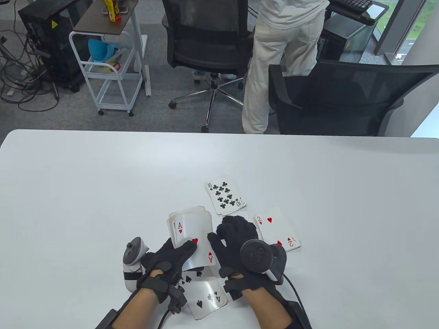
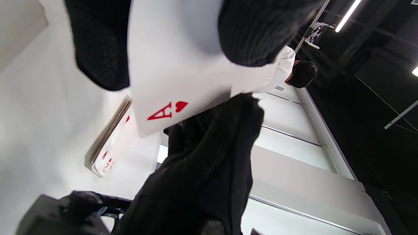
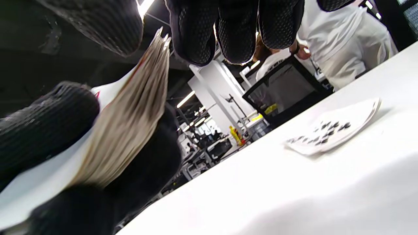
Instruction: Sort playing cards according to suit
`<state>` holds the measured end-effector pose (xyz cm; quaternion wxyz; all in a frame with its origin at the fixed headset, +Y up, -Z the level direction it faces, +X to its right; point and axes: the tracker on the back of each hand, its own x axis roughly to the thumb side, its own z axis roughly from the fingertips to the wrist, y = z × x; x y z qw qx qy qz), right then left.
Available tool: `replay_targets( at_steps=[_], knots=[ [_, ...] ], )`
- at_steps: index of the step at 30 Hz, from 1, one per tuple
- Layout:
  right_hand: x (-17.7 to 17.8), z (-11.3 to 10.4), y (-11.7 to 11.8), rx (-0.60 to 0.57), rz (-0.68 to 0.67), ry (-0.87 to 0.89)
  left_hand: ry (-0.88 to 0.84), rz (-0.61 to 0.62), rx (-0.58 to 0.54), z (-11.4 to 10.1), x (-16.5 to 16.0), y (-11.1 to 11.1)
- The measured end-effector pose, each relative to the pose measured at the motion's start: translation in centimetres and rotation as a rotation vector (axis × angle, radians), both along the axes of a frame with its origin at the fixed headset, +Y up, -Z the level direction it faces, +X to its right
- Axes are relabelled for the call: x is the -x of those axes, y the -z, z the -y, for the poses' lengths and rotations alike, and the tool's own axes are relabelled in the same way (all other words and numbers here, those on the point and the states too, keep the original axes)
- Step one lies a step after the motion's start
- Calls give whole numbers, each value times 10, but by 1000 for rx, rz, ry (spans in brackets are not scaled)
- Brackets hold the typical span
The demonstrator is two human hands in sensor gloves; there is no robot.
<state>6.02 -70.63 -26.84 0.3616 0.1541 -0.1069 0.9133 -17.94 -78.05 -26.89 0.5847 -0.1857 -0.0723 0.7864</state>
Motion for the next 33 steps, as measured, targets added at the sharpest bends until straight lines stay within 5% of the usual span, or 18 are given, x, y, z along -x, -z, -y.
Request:
replay_targets(
  at_steps=[13,33],
  knots=[
    [10,6,-5,56,7,88,12,-14,-10,0,0,-1],
    [2,3,-3,-25,28,127,-49,-6,9,0,5,2]
  ],
)
